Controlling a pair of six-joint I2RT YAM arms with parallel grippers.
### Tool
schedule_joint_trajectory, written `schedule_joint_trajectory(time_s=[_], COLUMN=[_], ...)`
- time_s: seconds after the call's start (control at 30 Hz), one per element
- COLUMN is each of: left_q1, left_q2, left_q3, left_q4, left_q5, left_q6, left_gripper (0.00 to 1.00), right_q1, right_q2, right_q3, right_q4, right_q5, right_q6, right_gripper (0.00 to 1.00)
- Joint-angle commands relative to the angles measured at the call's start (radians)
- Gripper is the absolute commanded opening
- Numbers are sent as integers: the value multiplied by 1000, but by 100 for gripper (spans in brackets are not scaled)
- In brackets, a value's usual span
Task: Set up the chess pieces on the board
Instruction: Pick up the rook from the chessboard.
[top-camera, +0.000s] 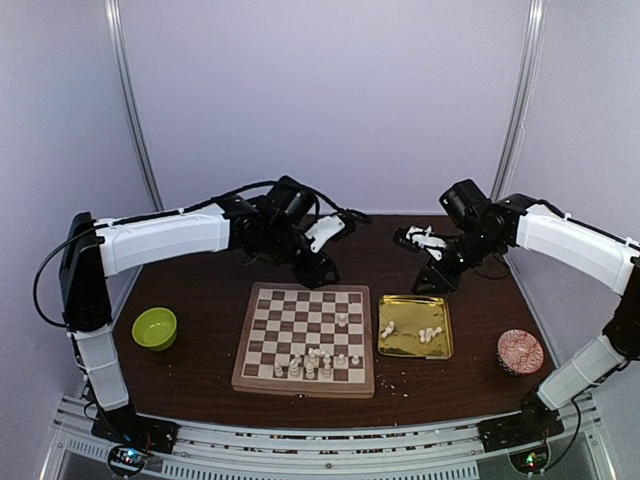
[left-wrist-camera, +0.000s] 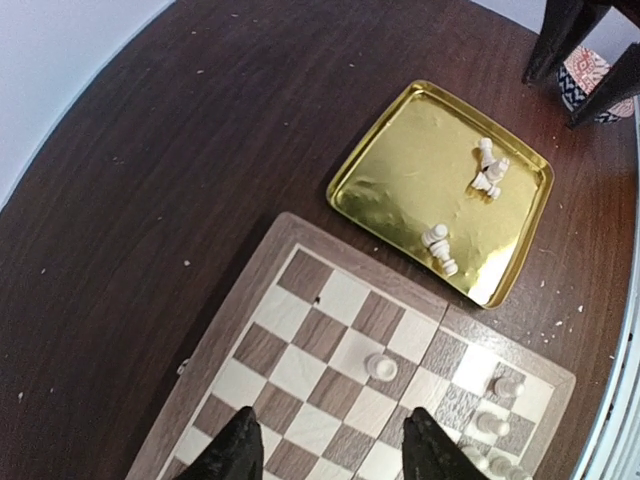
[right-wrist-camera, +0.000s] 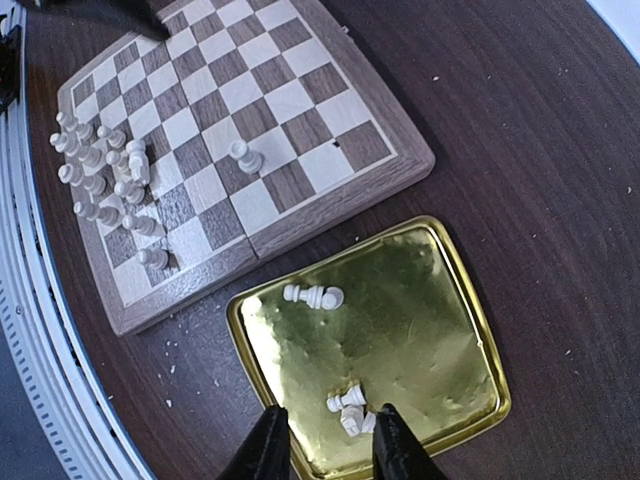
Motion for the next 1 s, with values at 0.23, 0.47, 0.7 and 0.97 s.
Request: schedule_joint_trajectory(time_s=[0.23,0.47,0.7,0.97], left_q1=[-60,-60,-60,-60], left_q2=[271,334,378,407], left_q3=[258,298,322,326], left_q4=[-253,-270,-284,-287], left_q5=[-12,-9,23,37], left_q6=[81,82,86,85], left_gripper=[50,49,45,36], right_q1=[-52,-53,-53,-54], right_q2=[-10,0,7,20], right_q3=[-23,-23,-23,-21], right_q4=[110,104,101,96], right_q5=[-33,-30,-27,-27], right_q6=[-33,-44,-48,-49], right_gripper=[28,28,28,28])
